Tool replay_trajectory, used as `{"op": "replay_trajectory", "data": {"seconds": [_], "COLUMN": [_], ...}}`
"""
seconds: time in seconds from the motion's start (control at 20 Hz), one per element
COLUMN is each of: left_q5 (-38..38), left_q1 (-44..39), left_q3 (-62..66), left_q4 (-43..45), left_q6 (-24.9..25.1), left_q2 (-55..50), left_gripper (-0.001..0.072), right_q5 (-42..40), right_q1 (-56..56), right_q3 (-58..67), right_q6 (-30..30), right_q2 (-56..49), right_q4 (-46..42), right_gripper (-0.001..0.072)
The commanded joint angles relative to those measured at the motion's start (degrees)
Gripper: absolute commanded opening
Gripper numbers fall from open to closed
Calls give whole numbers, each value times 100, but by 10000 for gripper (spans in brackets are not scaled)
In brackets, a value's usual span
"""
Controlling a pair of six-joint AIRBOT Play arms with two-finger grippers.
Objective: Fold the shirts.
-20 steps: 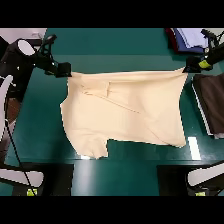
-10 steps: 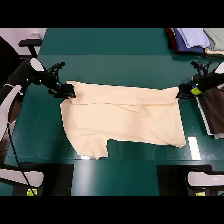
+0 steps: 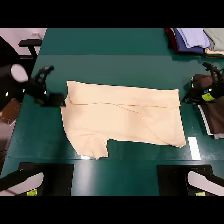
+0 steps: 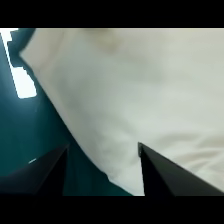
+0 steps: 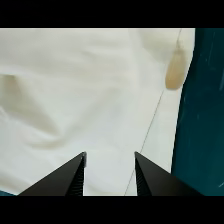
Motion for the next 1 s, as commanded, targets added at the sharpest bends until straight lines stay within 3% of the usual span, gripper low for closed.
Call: {"op": "replay_trajectory", "data": {"seconds": [0.0, 0.3, 0.5, 0.7, 0.8, 0.85, 0.95], "left_q5": [28, 522, 1370, 1650, 1637, 1620, 1482], "left_q1": [-4, -4, -7, -435, -640, -643, -643], "left_q3": [-1639, -3257, -3641, -3698, -3698, -3694, -3556], "left_q4": [-197, -1137, -1851, -2017, -2011, -2015, -1899], "left_q6": [-444, -522, -170, -131, -168, -170, -186], "left_q2": [1161, 1814, 1812, 1812, 1812, 1812, 1814], "left_gripper": [501, 502, 501, 494, 132, 40, 26], "right_q5": [9, -107, -42, -37, 57, 168, 476], "right_q1": [39, 293, 289, 282, 166, 44, -328], "right_q3": [-365, -612, -612, -612, -614, -625, -629], "right_q6": [-52, -87, -107, -107, -109, -109, -111], "right_q2": [654, 804, 804, 802, 802, 802, 802], "right_q4": [24, 24, 24, 11, 2, -9, -199], "right_gripper": [367, 367, 367, 367, 367, 367, 368]}}
